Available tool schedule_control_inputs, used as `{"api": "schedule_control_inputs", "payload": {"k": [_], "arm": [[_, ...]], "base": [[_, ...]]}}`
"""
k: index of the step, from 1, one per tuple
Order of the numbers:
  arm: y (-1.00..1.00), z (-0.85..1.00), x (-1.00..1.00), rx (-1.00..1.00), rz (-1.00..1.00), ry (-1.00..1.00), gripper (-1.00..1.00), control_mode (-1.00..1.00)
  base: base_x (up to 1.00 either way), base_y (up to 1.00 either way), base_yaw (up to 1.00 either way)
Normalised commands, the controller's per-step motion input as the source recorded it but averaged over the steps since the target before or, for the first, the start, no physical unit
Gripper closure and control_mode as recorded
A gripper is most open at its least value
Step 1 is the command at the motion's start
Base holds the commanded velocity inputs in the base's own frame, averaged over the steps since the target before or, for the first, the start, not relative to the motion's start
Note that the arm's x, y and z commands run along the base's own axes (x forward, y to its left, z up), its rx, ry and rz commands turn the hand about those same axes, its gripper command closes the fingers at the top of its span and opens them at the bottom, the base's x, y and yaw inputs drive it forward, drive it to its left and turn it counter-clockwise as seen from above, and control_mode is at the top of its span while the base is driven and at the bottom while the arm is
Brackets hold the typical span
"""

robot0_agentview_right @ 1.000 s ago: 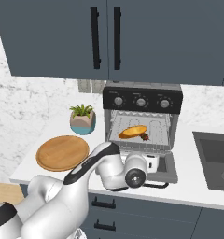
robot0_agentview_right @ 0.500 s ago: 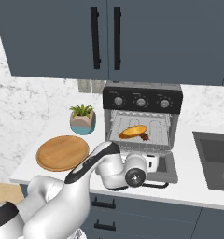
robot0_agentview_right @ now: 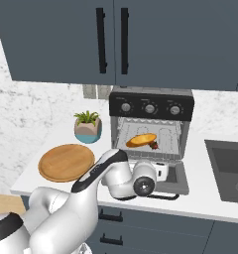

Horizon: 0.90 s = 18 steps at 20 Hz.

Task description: Pick up the kebab skewer and baguette bread, and place them inside the toaster oven. Close the toaster oven door and start by setting the timer.

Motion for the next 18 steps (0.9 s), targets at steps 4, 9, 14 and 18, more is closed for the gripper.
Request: {"api": "schedule_control_inputs", "payload": {"k": [4, 9, 14, 18], "arm": [[0.00, 0.00, 0.04, 0.00, 0.00, 0.00, -1.00, -1.00], [0.00, 0.00, 0.01, 0.00, 0.00, 0.00, -1.00, -1.00], [0.00, 0.00, 0.02, 0.00, 0.00, 0.00, -1.00, -1.00], [0.00, 0.00, 0.10, 0.00, 0.00, 0.00, -1.00, -1.00]], "base": [[0.00, 0.00, 0.00], [0.00, 0.00, 0.00], [0.00, 0.00, 0.00], [0.00, 0.00, 0.00]]}}
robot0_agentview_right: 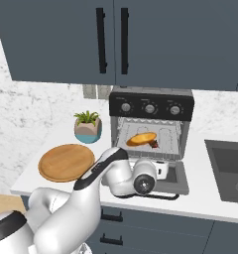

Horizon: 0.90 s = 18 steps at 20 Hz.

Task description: Pick up the kebab skewer and baguette bread, and place them inside the toaster oven. Close the toaster oven door and start by setting the timer.

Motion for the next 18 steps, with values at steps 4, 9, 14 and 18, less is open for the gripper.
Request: {"api": "schedule_control_inputs", "payload": {"k": [4, 9, 14, 18], "arm": [[0.00, 0.00, 0.14, 0.00, 0.00, 0.00, -1.00, -1.00], [0.00, 0.00, 0.19, 0.00, 0.00, 0.00, -1.00, -1.00], [0.00, -0.01, 0.21, 0.00, 0.00, 0.00, -1.00, -1.00], [0.00, -0.01, 0.21, 0.00, 0.00, 0.00, -1.00, -1.00]], "base": [[0.00, 0.00, 0.00], [0.00, 0.00, 0.00], [0.00, 0.00, 0.00], [0.00, 0.00, 0.00]]}}
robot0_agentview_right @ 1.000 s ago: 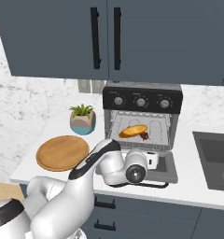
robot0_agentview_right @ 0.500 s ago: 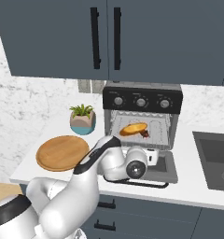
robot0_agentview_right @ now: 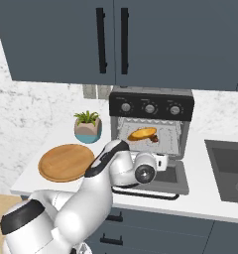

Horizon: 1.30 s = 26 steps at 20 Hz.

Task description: Pick up the kebab skewer and baguette bread, and place them inside the toaster oven. Close the toaster oven door and start by setting the timer.

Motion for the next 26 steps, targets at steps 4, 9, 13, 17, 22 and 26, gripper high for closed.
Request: {"api": "schedule_control_inputs", "payload": {"k": [4, 9, 13, 17, 22, 26], "arm": [[0.00, 0.00, 0.21, 0.00, 0.00, 0.00, -1.00, -1.00], [0.00, 0.00, 0.21, 0.00, 0.00, 0.00, -1.00, -1.00], [0.00, 0.00, 0.22, 0.00, 0.00, 0.00, -1.00, -1.00], [0.00, 0.00, 0.23, 0.00, 0.00, 0.00, -1.00, -1.00], [0.00, 0.00, 0.22, 0.00, 0.00, 0.00, -1.00, -1.00], [0.00, 0.00, 0.22, 0.00, 0.00, 0.00, -1.00, -1.00]], "base": [[0.00, 0.00, 0.00], [0.00, 0.00, 0.00], [0.00, 0.00, 0.00], [0.00, 0.00, 0.00], [0.00, 0.00, 0.00], [0.00, 0.00, 0.00]]}}
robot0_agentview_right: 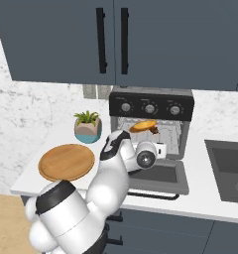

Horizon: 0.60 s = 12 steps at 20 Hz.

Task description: Pick up the kebab skewer and baguette bread, and place them inside the toaster oven. Close the toaster oven door and start by setting the timer.

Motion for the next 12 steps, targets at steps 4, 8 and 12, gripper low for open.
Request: {"api": "schedule_control_inputs", "payload": {"k": [4, 8, 12], "arm": [[0.00, 0.00, 0.25, 0.00, 0.00, 0.00, -1.00, -1.00], [0.00, 0.00, 0.26, 0.00, 0.00, 0.00, -1.00, -1.00], [0.00, 0.00, 0.24, 0.00, 0.00, 0.00, -1.00, -1.00]], "base": [[0.00, 0.00, 0.00], [0.00, 0.00, 0.00], [0.00, 0.00, 0.00]]}}
